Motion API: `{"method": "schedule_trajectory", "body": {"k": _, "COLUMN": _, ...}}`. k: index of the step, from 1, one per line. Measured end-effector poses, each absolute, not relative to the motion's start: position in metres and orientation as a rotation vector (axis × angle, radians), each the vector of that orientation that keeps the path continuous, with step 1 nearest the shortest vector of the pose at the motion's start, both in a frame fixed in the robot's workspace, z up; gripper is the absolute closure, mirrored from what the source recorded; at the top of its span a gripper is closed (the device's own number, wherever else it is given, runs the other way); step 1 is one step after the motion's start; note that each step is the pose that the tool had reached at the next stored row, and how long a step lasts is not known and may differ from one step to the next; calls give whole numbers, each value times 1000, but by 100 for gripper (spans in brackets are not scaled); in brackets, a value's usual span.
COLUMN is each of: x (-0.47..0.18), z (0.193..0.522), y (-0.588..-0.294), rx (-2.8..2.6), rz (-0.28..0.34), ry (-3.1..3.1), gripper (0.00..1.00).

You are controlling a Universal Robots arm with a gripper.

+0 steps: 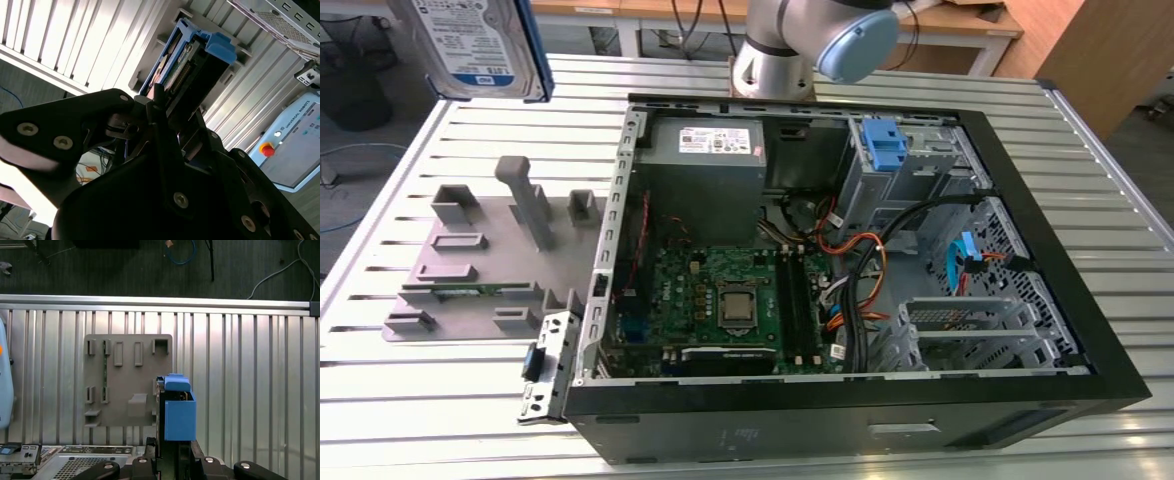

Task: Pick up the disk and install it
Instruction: 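Pick up the disk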

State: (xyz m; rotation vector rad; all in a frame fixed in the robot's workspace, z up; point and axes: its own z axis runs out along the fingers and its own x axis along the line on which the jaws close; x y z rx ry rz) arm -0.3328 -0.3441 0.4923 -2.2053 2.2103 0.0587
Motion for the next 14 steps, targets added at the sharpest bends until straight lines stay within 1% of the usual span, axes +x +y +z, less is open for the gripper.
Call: {"method": "schedule_trajectory", "body": {"k": 14, "x": -312, "z": 492, "y": -344, "rx": -2205, "rz": 59, "ry": 2210, "gripper": 65}}
